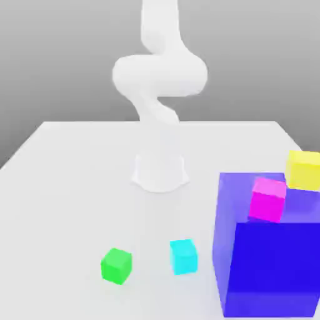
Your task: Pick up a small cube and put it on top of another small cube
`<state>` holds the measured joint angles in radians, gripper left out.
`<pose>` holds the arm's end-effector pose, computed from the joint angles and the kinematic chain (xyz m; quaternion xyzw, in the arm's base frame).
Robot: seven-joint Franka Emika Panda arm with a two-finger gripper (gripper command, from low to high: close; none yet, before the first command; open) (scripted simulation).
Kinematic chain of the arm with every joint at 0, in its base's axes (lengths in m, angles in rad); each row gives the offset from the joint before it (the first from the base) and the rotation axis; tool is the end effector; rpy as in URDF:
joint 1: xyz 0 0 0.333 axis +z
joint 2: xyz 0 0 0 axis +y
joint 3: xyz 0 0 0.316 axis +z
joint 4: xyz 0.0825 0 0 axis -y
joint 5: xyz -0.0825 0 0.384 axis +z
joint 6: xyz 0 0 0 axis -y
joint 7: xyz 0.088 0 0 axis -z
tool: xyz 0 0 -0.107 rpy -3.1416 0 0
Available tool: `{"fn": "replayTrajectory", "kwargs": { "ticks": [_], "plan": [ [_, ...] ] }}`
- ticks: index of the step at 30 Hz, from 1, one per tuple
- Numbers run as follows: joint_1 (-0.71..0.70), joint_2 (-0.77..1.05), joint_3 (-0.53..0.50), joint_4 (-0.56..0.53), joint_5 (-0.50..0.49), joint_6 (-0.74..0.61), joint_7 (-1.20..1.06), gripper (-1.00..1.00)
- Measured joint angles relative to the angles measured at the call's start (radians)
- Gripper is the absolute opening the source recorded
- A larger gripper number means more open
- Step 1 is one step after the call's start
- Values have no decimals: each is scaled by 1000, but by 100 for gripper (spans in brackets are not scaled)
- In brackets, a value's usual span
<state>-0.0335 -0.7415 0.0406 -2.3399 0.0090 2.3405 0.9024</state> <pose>0.3709 0.0082 0.6740 -0.8394 0.4050 -0.3302 0.1497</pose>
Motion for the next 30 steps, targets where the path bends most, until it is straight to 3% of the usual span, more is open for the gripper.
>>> {"fn": "replayTrajectory", "kwargs": {
  "ticks": [19, 30],
  "plan": [
    [-229, 442, 312, -304, 25, 308, 810, 0],
    [-284, 704, 410, -478, -17, 485, 1316, 0]
  ]
}}
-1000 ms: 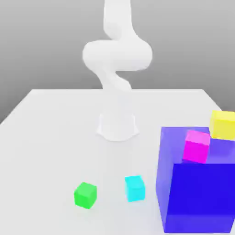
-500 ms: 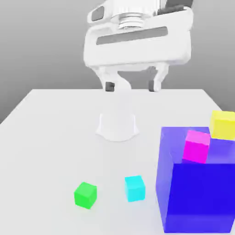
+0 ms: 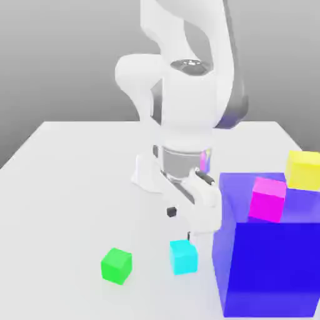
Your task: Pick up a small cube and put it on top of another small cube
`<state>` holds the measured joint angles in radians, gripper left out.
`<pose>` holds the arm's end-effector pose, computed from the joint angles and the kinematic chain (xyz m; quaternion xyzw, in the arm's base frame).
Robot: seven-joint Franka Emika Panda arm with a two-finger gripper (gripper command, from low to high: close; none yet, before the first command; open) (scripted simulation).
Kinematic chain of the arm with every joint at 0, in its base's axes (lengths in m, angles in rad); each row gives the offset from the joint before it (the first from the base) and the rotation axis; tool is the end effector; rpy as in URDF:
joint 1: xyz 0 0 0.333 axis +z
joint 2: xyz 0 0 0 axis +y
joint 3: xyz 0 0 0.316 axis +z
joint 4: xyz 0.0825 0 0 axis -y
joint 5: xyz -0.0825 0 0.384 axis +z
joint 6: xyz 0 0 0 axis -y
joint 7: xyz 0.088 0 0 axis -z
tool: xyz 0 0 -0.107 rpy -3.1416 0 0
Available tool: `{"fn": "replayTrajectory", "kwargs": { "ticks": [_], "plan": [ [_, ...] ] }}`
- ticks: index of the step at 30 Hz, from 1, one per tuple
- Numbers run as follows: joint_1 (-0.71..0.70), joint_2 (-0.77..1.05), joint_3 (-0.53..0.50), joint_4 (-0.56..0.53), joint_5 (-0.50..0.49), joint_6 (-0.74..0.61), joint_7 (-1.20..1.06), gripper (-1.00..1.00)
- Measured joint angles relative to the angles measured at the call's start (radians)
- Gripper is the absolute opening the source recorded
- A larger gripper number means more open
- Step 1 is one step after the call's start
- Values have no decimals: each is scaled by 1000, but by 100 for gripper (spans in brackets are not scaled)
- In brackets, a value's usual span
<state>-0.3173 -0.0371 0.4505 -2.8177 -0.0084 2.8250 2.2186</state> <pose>0.3726 0.0484 0.2174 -0.5072 0.8615 -0.0165 0.0151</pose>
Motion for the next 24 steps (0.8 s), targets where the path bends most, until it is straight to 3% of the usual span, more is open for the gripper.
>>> {"fn": "replayTrajectory", "kwargs": {
  "ticks": [2, 5, 11, 12, 19, 24],
  "plan": [
    [11, 50, -5, -20, -26, 35, 83, 0],
    [40, 136, -70, -10, -144, 97, 188, 0],
    [247, 305, -324, 26, -337, 228, 335, 0],
    [269, 319, -347, 29, -345, 240, 341, -100],
    [268, 316, -346, 28, -342, 240, 338, -100],
    [170, 190, -207, 1, -178, 145, 217, -100]
  ]
}}
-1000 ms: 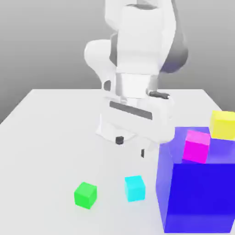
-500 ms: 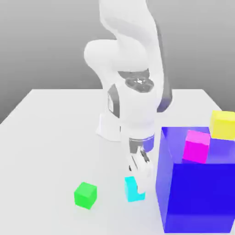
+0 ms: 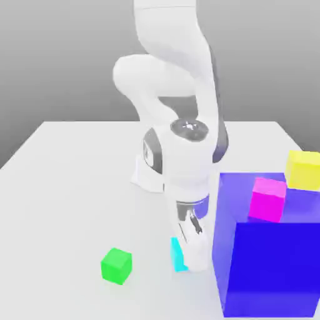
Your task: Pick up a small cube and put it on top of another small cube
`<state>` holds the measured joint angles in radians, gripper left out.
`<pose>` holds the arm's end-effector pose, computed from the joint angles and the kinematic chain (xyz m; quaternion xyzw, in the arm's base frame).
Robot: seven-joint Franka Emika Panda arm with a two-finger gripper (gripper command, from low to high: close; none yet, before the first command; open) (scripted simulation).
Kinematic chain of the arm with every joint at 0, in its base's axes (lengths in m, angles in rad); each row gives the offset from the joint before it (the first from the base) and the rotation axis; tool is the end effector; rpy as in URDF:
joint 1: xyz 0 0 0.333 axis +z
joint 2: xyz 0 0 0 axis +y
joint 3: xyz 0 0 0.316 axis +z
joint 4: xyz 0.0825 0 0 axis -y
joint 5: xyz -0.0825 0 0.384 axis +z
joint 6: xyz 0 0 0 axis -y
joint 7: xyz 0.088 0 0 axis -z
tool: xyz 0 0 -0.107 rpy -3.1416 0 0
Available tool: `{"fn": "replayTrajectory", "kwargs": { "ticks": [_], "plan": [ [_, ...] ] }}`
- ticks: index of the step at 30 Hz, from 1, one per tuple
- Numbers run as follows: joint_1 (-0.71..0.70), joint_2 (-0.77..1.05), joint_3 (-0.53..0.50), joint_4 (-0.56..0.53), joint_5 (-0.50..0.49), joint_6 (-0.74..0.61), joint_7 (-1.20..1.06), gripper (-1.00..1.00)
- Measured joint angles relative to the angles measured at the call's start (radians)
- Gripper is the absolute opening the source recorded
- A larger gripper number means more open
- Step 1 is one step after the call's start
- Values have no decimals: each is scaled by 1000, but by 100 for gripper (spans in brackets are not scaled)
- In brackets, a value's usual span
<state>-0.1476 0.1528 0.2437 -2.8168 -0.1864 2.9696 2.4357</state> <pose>0.3609 0.0528 0.1635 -0.4718 0.8817 0.0009 0.0044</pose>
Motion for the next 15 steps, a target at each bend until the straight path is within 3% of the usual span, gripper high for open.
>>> {"fn": "replayTrajectory", "kwargs": {
  "ticks": [5, 15],
  "plan": [
    [-8, -132, 38, -25, 164, -105, -120, -100],
    [-168, -215, -66, 39, 208, -250, -119, -100]
  ]
}}
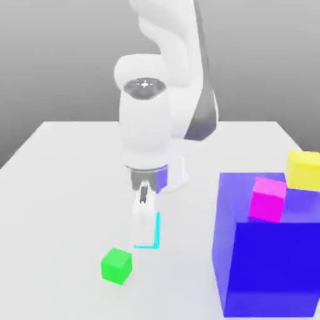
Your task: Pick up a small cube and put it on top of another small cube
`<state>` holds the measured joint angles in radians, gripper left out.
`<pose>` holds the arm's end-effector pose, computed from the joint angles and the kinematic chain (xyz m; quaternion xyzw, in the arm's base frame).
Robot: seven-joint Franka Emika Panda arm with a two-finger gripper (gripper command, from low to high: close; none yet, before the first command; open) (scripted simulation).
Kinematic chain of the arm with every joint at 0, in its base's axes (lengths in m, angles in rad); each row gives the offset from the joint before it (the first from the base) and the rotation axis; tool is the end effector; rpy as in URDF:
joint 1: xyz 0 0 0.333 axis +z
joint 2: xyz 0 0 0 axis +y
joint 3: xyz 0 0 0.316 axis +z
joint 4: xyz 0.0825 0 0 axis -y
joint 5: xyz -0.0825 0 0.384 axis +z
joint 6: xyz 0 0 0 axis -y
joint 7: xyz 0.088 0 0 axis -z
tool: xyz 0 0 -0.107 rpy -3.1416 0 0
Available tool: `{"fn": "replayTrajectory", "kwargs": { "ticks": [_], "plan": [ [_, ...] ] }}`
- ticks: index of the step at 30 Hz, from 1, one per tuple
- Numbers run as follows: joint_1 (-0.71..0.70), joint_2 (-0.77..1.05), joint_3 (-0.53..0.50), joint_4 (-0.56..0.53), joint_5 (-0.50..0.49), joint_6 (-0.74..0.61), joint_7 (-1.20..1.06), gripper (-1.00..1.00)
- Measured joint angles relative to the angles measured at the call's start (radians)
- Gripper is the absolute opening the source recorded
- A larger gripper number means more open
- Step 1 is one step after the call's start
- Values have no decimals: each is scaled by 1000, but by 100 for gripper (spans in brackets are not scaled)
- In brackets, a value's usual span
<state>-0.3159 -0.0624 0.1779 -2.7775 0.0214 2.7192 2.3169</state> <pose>0.3810 -0.0550 0.2311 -0.3273 0.9449 -0.0017 0.0009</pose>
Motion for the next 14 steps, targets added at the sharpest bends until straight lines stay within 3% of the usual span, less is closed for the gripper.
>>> {"fn": "replayTrajectory", "kwargs": {
  "ticks": [4, 11, 12, 14],
  "plan": [
    [-54, -10, -34, 26, -1, -37, 13, -100],
    [-60, 175, -51, 39, -77, 134, 70, -100],
    [-57, 194, -55, 40, -85, 151, 75, 100],
    [-57, 194, -55, 40, -85, 151, 75, 100]
  ]
}}
